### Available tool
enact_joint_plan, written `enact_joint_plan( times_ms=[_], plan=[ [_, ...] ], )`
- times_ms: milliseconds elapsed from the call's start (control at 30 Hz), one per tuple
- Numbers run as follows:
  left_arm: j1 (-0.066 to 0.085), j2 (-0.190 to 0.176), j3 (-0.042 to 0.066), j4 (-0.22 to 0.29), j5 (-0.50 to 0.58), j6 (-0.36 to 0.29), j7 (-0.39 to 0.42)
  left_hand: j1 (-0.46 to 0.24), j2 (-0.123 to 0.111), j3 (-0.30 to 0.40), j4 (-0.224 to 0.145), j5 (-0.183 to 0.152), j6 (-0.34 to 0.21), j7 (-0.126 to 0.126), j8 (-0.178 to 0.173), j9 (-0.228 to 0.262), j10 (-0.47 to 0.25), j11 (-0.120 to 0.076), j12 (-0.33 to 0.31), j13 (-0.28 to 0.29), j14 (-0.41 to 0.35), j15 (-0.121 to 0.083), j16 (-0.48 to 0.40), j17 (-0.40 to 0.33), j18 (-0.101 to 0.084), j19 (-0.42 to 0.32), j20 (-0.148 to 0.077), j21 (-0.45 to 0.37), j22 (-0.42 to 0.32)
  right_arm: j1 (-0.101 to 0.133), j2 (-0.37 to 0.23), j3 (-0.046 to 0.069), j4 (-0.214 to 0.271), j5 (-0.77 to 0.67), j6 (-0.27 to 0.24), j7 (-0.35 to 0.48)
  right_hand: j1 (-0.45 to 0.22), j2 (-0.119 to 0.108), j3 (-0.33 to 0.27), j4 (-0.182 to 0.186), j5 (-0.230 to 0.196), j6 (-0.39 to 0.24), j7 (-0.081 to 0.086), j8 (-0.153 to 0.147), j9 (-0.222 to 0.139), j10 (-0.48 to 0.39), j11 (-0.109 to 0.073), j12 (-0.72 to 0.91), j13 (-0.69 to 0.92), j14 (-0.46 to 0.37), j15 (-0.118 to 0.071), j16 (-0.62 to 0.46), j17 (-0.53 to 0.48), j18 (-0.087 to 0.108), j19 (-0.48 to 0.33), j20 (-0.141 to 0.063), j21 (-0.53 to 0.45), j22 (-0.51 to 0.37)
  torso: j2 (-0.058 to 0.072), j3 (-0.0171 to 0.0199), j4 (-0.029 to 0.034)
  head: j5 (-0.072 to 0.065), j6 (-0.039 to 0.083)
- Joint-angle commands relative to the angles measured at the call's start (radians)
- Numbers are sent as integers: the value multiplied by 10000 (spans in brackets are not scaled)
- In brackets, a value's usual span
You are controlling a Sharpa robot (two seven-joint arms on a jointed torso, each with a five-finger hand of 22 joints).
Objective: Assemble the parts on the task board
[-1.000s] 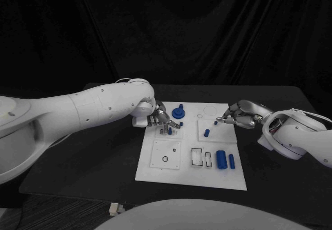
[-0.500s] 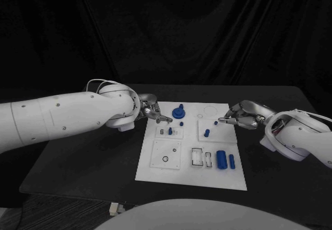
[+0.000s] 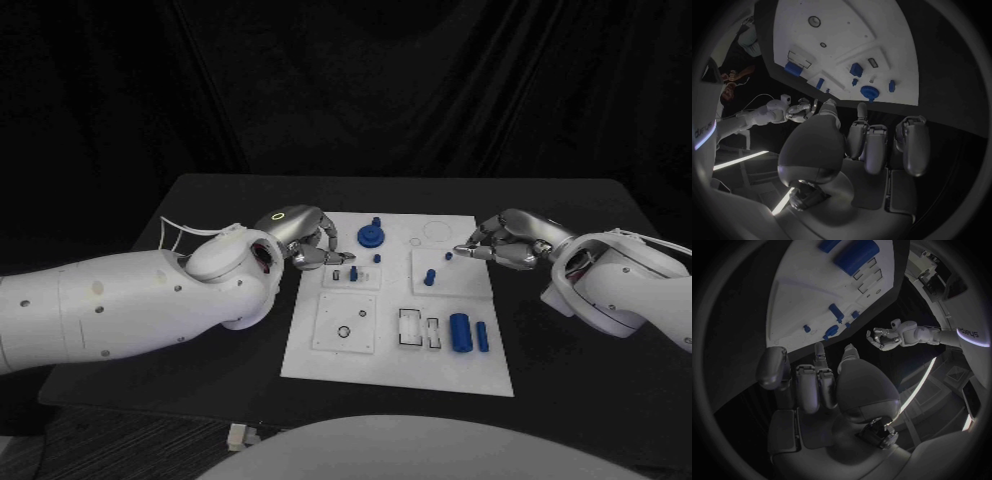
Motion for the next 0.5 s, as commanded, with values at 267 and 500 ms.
enact_joint_plan(
  times_ms=[267, 500],
  plan=[
    [-704, 445, 13, -285, -1714, -1431, -972, -673, -102, -311, 10, 384, 935, -108, -715, -1686, 277, -103, 128, 749, 733, -187, 151, 1930, 46, 263, -136, 250, 2051, -39, 6, 5, 45, -24, -235, 37, -10, 73, -74, -5, 25, 2, -54, 43, 17, 924, -97, -29, 2478, 675, -67, -27, 1036, 171, -8, -38, -17, 1116, -6, 4, 2, 46, -1],
    [-1224, 774, 14, -633, -2330, -1875, -1218, -471, -428, 1255, 98, -2176, 1490, -321, -250, -1751, 484, -300, 344, 964, 799, -365, 193, 1977, 32, 357, -300, 281, 2066, -49, 31, 5, 31, -24, -252, 54, -10, 64, -84, -8, 29, 4, -55, 45, 19, 921, -97, -32, 2474, 674, -68, -30, 1032, 173, -10, -38, -28, 1113, -7, 4, 3, 52, -1]
  ],
)
